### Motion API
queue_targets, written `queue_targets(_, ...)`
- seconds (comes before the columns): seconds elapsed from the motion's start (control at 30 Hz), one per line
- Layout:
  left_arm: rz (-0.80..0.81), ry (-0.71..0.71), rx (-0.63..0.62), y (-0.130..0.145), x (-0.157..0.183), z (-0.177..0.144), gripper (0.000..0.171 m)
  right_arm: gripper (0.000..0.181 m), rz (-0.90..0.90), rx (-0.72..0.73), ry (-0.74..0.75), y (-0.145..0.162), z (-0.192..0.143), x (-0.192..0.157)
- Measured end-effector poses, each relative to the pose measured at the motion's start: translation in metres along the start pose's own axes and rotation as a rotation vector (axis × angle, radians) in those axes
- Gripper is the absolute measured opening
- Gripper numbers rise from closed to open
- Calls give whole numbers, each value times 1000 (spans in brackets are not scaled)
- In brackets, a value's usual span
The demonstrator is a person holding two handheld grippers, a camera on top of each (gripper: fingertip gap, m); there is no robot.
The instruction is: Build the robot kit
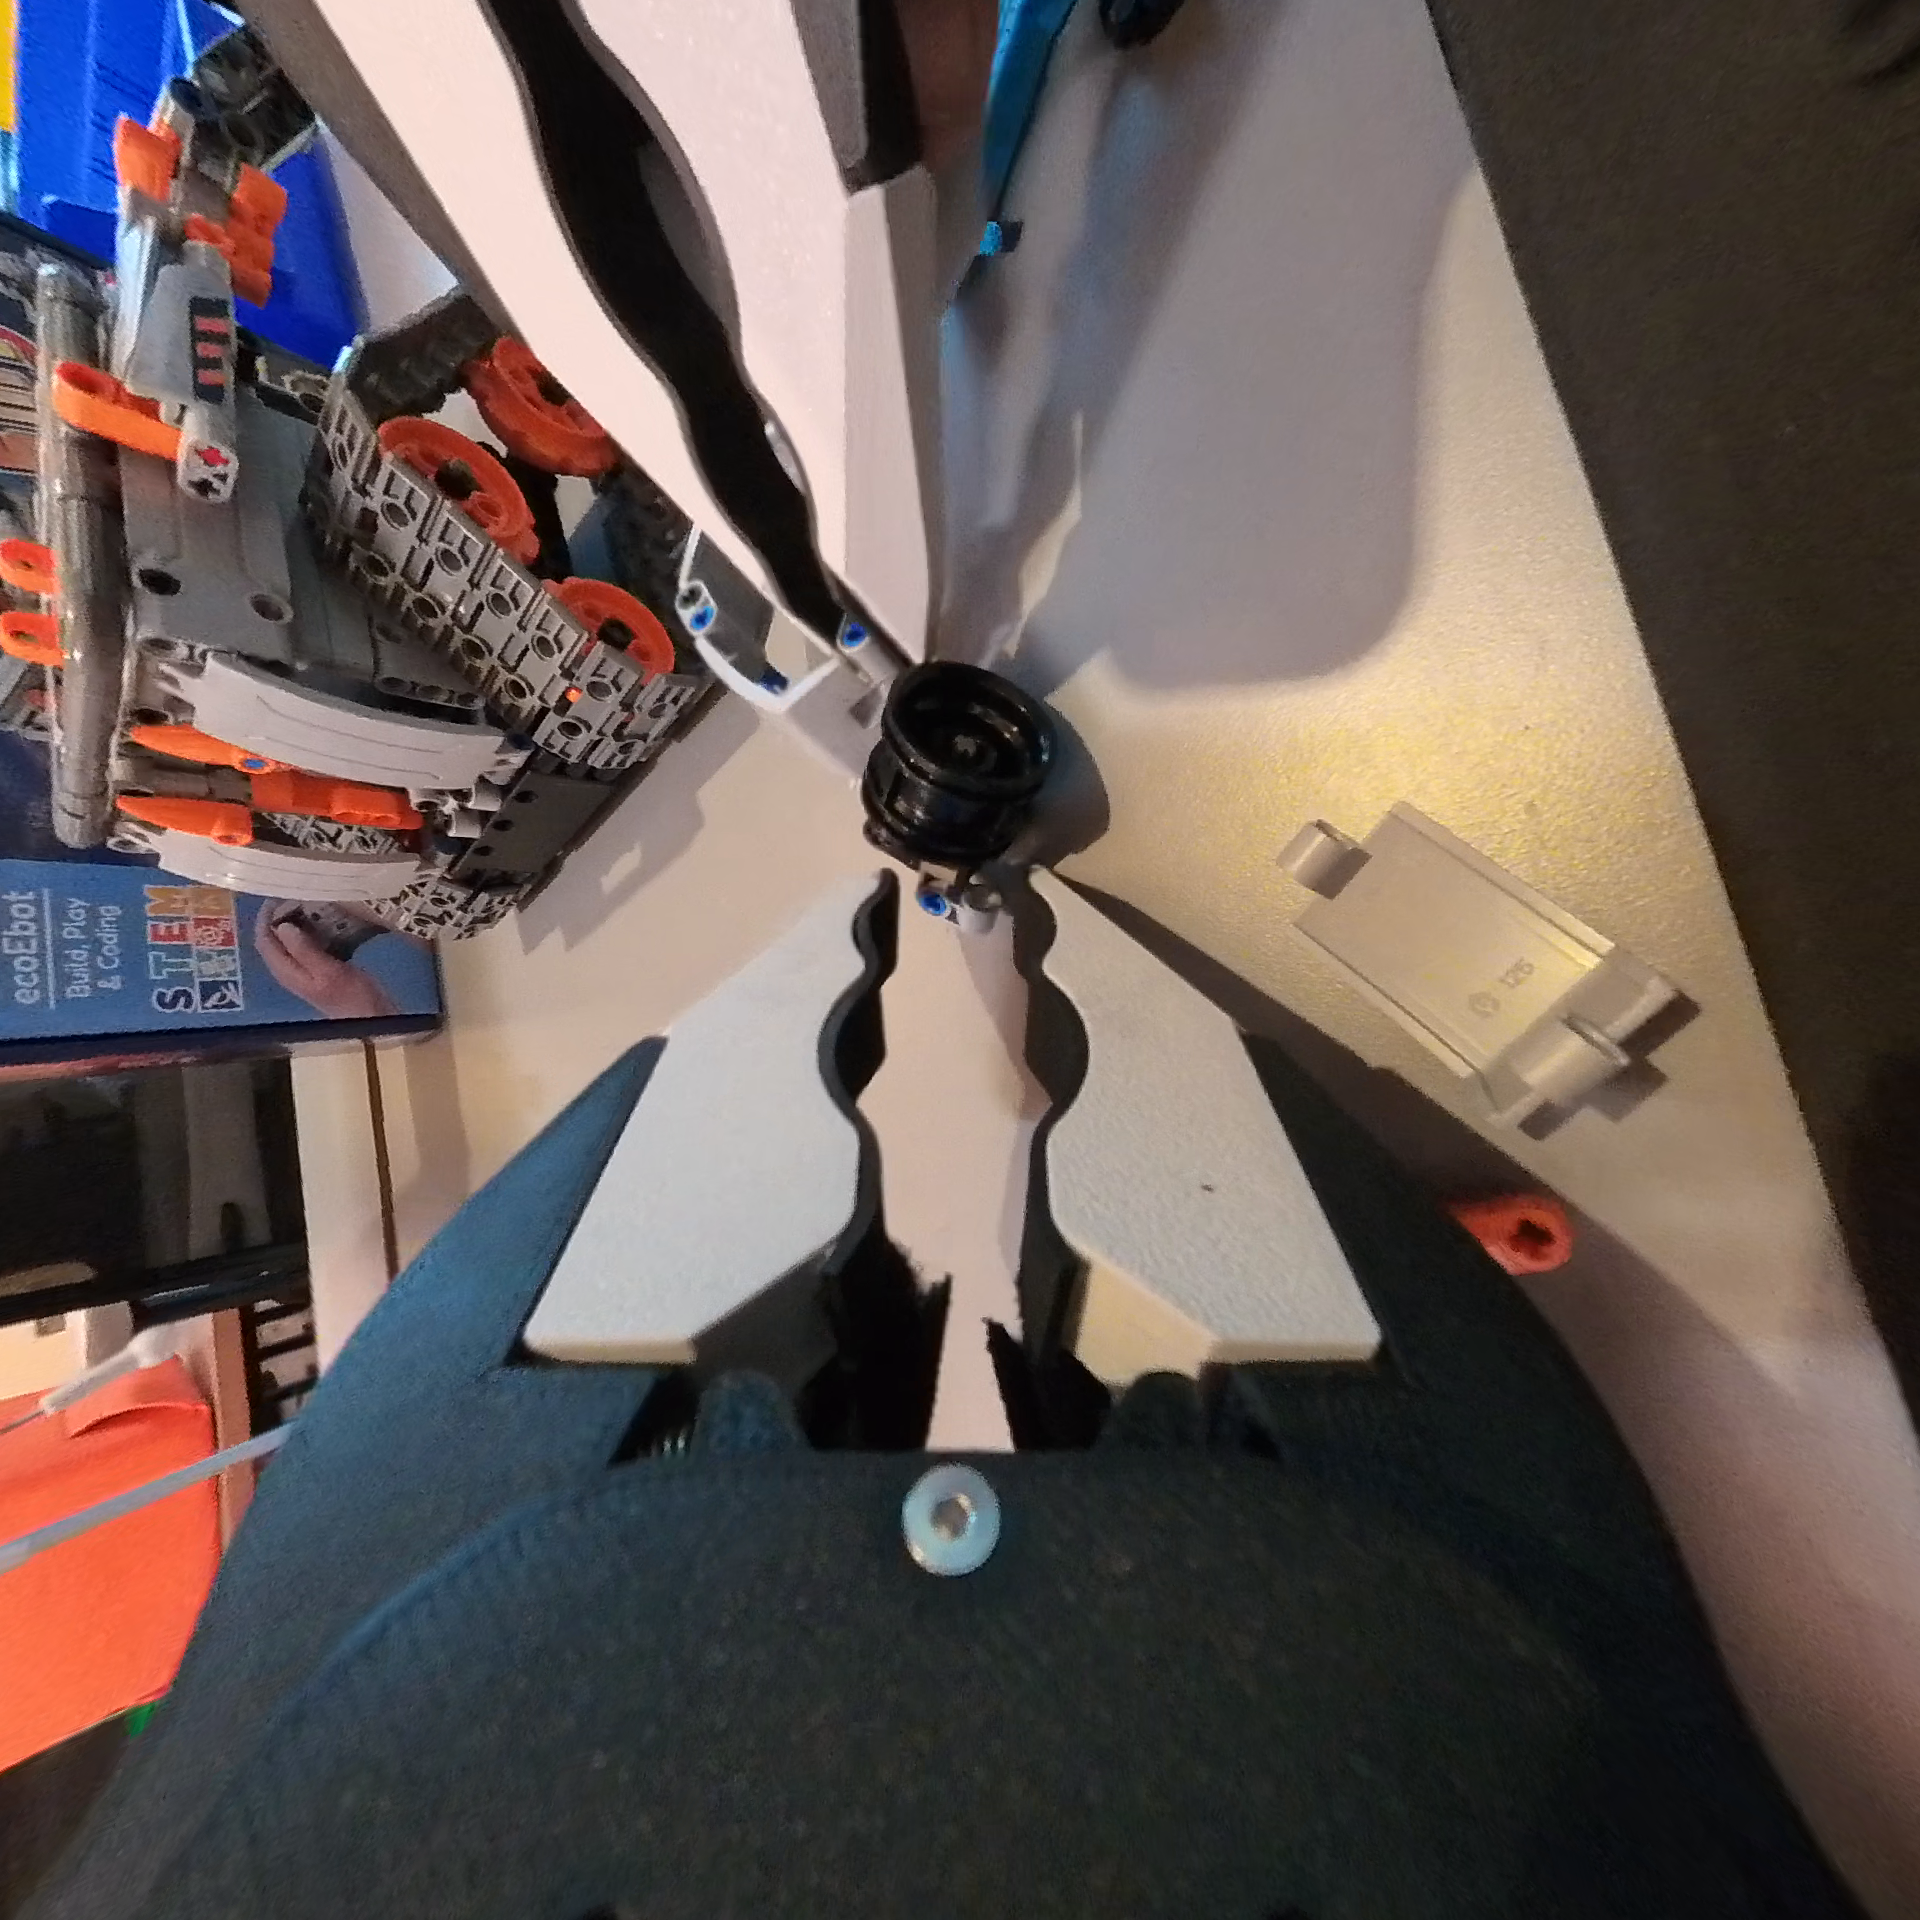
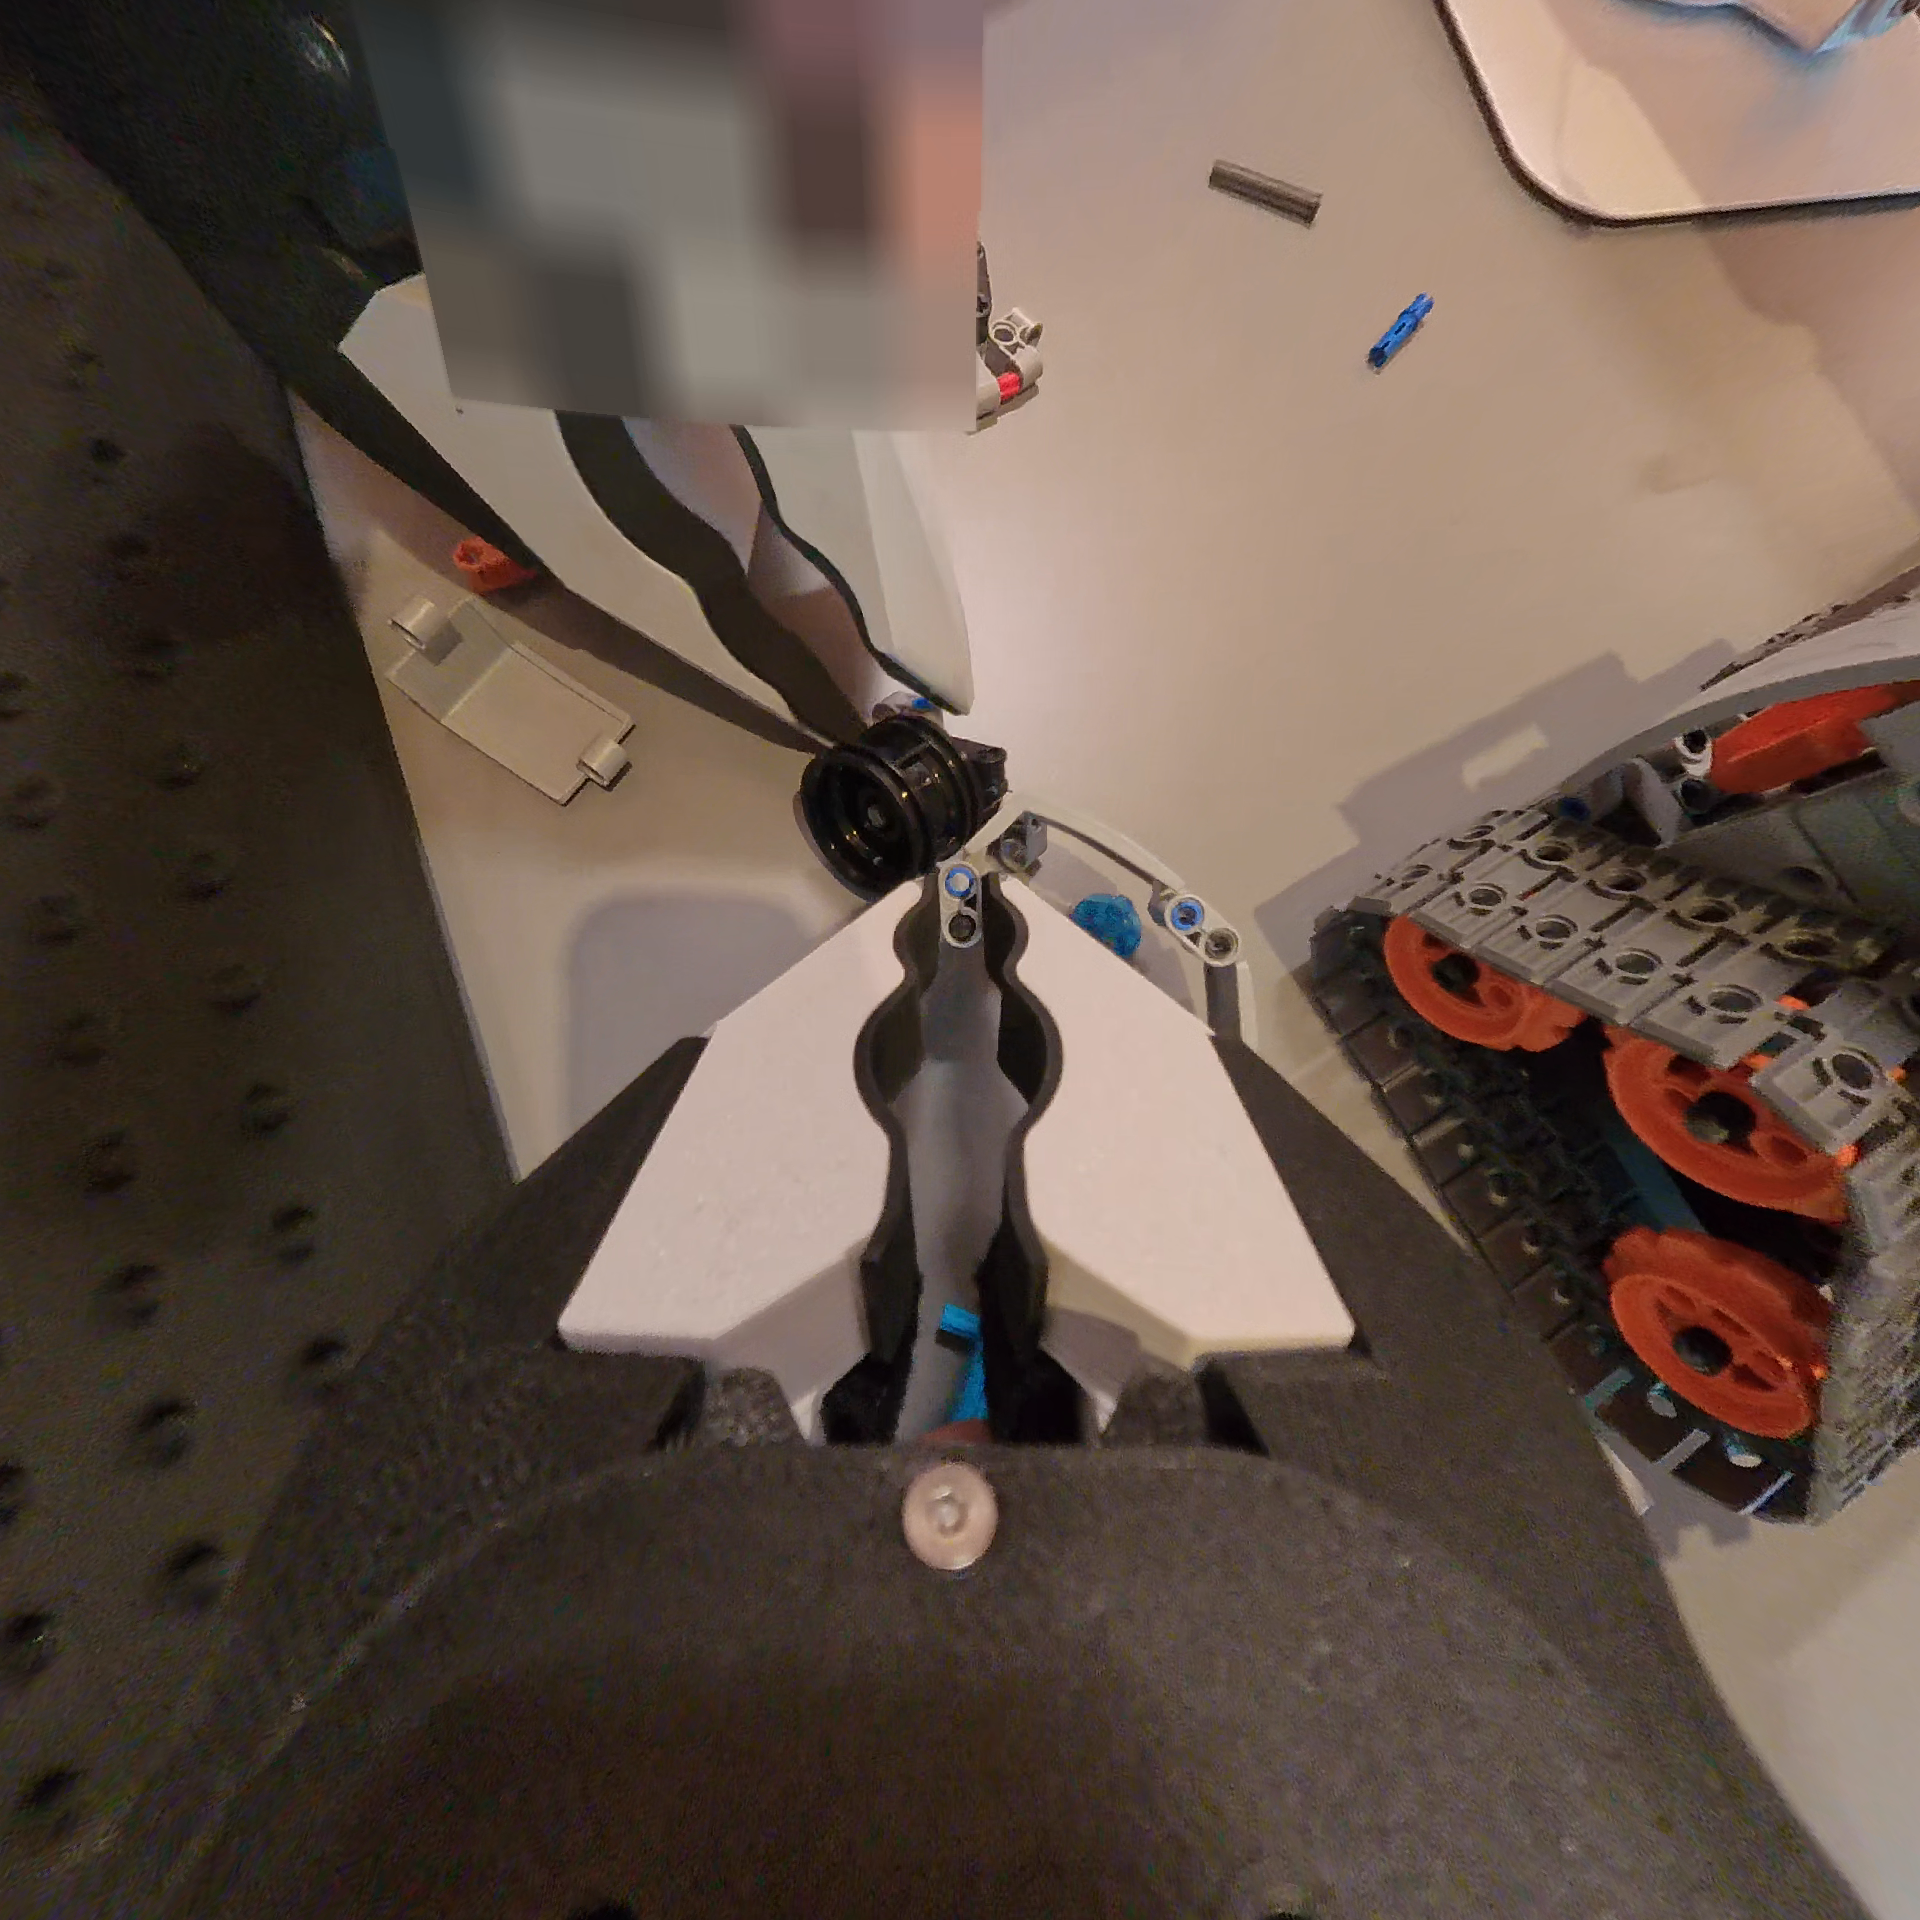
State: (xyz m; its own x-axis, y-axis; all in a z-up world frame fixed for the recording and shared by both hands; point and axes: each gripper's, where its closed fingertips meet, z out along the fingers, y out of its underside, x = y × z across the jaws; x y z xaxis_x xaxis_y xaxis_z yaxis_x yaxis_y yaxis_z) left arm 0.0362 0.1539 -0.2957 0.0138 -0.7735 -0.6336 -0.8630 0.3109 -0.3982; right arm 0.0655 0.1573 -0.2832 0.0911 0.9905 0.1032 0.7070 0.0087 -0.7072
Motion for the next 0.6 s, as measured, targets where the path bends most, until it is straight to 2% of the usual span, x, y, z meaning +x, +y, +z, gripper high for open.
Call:
queue_targets(0.33, -6, 1, 12, 0, -2, 5, 13, 5, 10, 3, -3, 1, -1, 1)
queue_targets(0.6, 11, 55, -69, -3, -2, -1, 8, 5, 31, 87, 32, -12, -20, 4)
